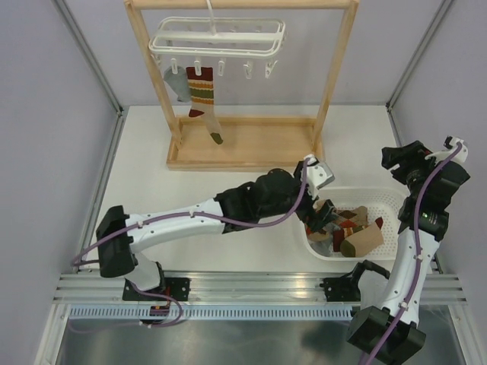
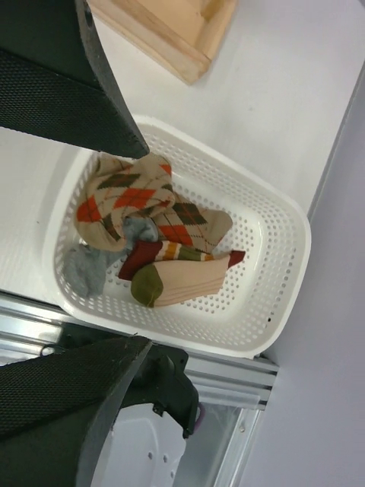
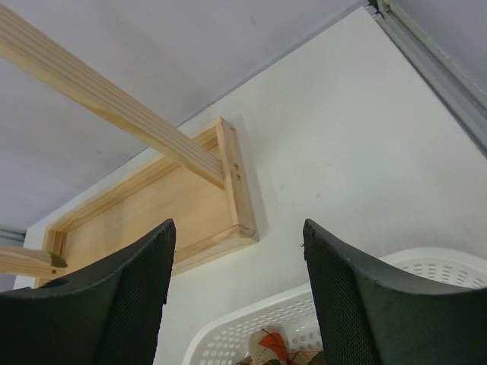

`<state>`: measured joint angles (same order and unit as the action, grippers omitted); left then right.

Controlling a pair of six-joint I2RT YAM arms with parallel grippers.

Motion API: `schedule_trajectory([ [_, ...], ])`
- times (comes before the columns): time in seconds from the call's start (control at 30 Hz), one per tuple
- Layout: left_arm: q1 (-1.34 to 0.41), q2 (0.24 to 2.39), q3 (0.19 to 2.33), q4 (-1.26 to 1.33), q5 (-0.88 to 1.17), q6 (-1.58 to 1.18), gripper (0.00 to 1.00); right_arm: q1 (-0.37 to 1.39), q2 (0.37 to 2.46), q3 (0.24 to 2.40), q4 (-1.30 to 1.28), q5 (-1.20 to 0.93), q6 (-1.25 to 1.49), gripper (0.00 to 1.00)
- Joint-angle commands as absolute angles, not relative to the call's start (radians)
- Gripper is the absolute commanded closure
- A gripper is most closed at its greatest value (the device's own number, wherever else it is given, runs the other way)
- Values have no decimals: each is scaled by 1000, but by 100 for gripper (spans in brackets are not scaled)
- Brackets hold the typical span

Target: Remove the socks clipped to the hanger

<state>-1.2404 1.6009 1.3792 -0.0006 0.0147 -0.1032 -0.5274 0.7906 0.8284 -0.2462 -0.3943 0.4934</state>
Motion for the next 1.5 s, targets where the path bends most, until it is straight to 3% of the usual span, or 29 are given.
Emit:
schedule_trajectory([
  [0.0, -1142, 1470, 1298, -21, -12, -103, 0, -532, 807, 802, -175, -494, 537, 28],
  [0.3, -790, 1232, 1111, -20, 37, -274, 0, -515, 830, 758, -61, -574, 578, 28],
  [0.5, -569, 1219, 1092, -25, 95, -423, 0, -349, 888, 825, -49, -493, 568, 27],
  [0.77, -515, 1293, 1134, -51, -153, -411, 0, -20, 965, 859, -43, -295, 540, 26],
  [1.13, -515, 1502, 1212, -5, -532, -368, 0, 35, 988, 815, -8, -296, 515, 26],
  [1.47, -514, 1696, 1328, 113, -614, -341, 0, 37, 982, 788, -8, -333, 477, 26],
])
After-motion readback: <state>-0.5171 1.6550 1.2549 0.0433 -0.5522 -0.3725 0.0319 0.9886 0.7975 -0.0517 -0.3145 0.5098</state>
